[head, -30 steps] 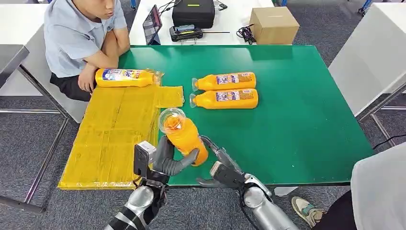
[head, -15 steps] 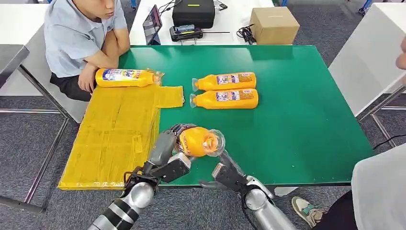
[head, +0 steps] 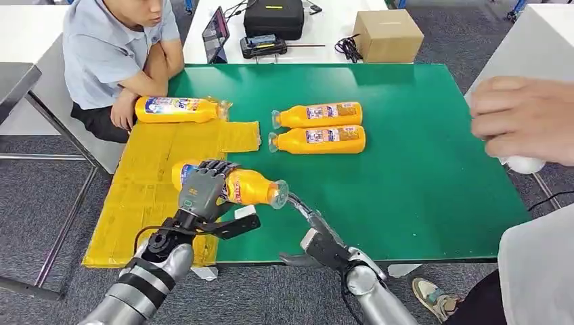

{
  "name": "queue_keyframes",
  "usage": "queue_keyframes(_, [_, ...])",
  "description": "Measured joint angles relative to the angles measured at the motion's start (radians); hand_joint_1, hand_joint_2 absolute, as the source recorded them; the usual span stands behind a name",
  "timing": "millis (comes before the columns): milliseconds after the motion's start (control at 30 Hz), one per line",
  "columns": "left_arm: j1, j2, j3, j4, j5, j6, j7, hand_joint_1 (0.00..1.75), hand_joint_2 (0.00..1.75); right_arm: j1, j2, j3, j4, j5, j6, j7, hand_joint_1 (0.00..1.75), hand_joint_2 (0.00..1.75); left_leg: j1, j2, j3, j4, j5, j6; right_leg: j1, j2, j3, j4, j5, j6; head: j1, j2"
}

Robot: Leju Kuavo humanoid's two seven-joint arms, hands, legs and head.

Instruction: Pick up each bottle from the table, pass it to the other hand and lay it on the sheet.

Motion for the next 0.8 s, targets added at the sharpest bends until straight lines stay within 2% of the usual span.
queue_keyframes(133, [-0.026,0.006,0.007,0.052,-0.045,-0.021,0.044,1.75,1.75,-0.004,0.003,-0.003,0.000,0.002,0.008,-0.002,0.00,1.75,0.000,0.000,-0.001,0.000,0.000,0.000,0.000,0.000,0.000,0.000,0.000,0.000,0.000,0.000])
queue_keyframes(500, [-0.161,0.026,0.008,0.387,-0.281,-0.054,0.183,1.75,1.75,-0.045,0.021,-0.002,0.019,0.000,0.031,-0.006,0.00,1.75,0.000,0.000,0.000,0.000,0.001,-0.001,0.000,-0.001,0.000,0.000,0.000,0.000,0.000,0.000])
queue_keyframes(800, [-0.217,0.026,0.002,0.493,-0.329,-0.065,0.215,1.75,1.75,-0.065,0.029,-0.002,0.037,-0.001,0.033,-0.008,0.00,1.75,0.000,-0.001,0.000,0.000,0.001,-0.001,0.000,-0.001,0.001,0.000,0.000,0.000,0.000,0.000])
